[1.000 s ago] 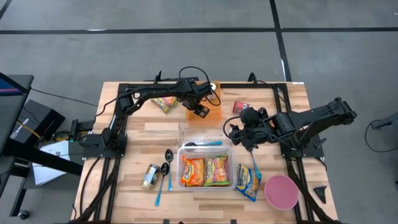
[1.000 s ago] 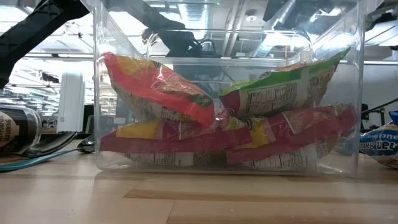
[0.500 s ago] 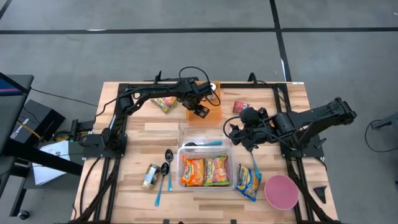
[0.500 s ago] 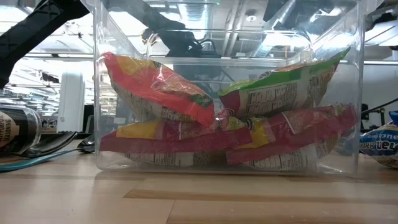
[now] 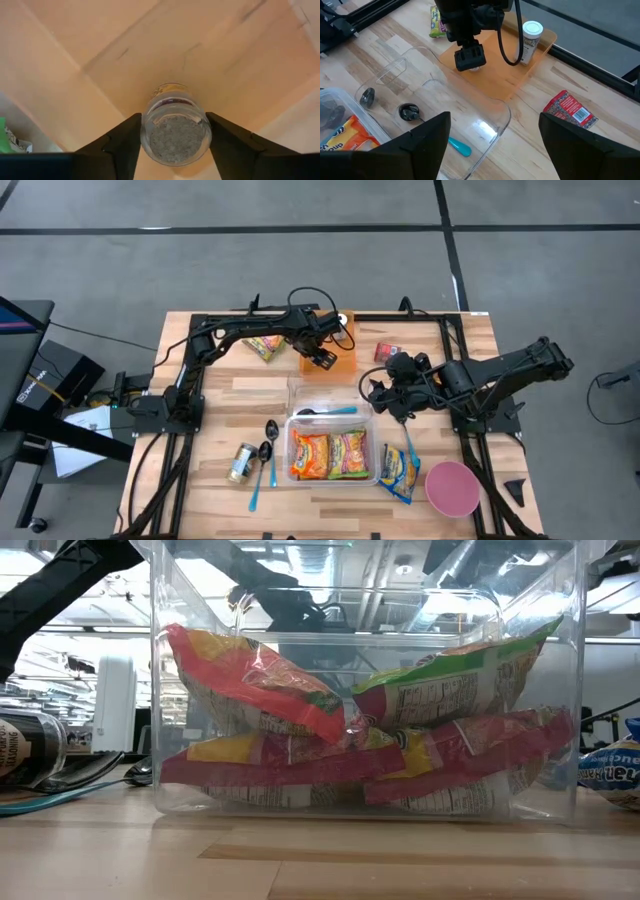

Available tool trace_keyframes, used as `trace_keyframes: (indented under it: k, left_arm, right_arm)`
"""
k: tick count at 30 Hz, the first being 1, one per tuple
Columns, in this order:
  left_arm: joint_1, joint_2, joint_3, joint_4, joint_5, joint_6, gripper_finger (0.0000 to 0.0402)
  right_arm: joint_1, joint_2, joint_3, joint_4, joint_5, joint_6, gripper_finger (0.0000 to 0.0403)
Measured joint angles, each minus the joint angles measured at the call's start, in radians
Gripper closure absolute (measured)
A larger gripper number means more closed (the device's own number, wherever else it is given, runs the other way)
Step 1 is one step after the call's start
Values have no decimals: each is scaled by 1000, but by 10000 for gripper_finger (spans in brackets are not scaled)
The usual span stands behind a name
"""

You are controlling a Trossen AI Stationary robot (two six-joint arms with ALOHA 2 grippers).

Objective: Pick & Place Food Item
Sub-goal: Put the brown seasoning bottle into the orange transparent bin, then put the green noodle pack into the white transparent bin

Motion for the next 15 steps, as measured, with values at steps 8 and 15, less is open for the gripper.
trace_keyframes:
  k: [8, 15]
  left_arm:
    - [0, 0, 0, 2, -19, 42, 150]
    - [0, -19, 0, 23, -50, 46, 146]
  right_arm:
    - [0, 0, 0, 0, 0, 0, 104]
    - [0, 0, 0, 0, 0, 0, 104]
